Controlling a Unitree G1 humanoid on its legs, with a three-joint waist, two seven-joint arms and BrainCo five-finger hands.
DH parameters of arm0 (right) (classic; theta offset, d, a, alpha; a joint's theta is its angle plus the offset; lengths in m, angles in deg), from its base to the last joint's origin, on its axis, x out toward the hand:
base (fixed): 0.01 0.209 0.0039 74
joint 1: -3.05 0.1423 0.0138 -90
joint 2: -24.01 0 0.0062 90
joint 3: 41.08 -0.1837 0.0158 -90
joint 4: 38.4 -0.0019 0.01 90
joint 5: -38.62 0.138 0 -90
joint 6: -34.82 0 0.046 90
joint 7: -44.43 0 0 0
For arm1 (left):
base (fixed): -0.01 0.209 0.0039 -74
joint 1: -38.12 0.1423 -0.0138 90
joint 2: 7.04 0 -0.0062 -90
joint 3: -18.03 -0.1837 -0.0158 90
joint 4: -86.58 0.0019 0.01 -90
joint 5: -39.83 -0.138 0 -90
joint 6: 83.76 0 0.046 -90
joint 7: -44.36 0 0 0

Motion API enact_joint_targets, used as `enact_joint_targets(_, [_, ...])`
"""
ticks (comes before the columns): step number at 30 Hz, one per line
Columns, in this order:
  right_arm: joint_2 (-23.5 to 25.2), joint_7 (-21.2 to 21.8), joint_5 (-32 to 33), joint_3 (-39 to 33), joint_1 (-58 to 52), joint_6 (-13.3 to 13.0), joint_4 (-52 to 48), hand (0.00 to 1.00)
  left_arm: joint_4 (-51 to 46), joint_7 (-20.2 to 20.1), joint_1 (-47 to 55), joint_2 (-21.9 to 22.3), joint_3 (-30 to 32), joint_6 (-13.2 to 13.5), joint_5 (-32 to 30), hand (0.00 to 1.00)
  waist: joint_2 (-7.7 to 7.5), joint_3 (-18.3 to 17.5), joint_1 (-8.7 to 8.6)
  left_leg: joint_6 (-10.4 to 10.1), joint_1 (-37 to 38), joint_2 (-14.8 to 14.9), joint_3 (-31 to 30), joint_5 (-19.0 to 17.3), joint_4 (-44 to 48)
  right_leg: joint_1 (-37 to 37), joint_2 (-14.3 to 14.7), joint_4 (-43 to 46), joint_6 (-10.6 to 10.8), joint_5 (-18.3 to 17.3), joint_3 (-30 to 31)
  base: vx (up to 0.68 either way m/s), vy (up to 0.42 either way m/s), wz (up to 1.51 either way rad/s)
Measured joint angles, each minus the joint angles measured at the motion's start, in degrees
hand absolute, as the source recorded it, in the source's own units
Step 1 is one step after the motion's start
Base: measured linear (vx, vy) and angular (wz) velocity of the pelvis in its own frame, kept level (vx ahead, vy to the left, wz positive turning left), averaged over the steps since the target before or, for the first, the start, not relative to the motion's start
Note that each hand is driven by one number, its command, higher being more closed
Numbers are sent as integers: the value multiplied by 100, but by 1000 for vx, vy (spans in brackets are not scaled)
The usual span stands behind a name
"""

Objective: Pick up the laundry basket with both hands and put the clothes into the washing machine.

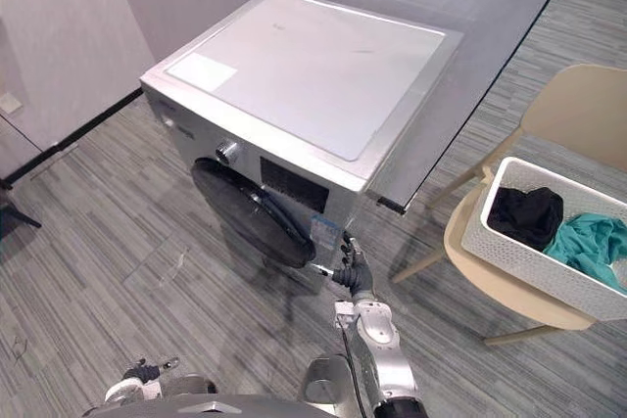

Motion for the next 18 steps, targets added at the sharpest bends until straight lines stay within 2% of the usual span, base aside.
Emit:
enact_joint_targets(1, [184,37,-13,121,-220,19,-14,0,4,20,20,-82,-72,1,-7,0,-93,-54,46,104,79,-200,-8,320,-485,61,-37,-357,-69,205,5,-66,216,48])
enact_joint_targets(3, [386,77,-18,342,-390,21,-12,0,22,64,35,-167,-110,-31,-88,0,-172,-101,39,142,144,-299,-43,523,-801,222,-36,-751,-6,442,29,-47,133,17])
enact_joint_targets(6, [511,227,-18,451,-634,23,23,0,30,93,133,-255,-174,-30,-329,0,-146,-192,85,181,299,-359,62,663,-1062,403,-35,-1169,1,700,93,-70,64,-10])
enact_joint_targets(8, [448,262,-25,424,-691,22,137,0,80,92,135,-238,-171,-26,-332,0,-156,-241,86,166,370,-351,134,792,-1300,397,2,-1283,45,801,113,-98,-2,-16])
enact_joint_targets(10, [369,282,-75,426,-703,109,313,0,173,87,134,-191,-154,-24,-332,0,-34,-271,90,115,420,-306,215,993,-1646,289,101,-1408,-9,903,162,-76,-30,-20])
enact_joint_targets(13, [245,431,-92,368,-784,240,553,0,237,63,122,-183,36,-45,-368,0,8,-249,110,53,349,-192,324,1068,-1777,190,246,-1612,-7,1095,238,-52,-47,-23])
enact_joint_targets(18, [190,570,-209,355,-912,259,657,0,247,53,99,-202,314,-57,-379,0,-101,-182,155,19,180,-59,299,1079,-1778,150,388,-1838,-61,1198,184,-9,-31,-1])
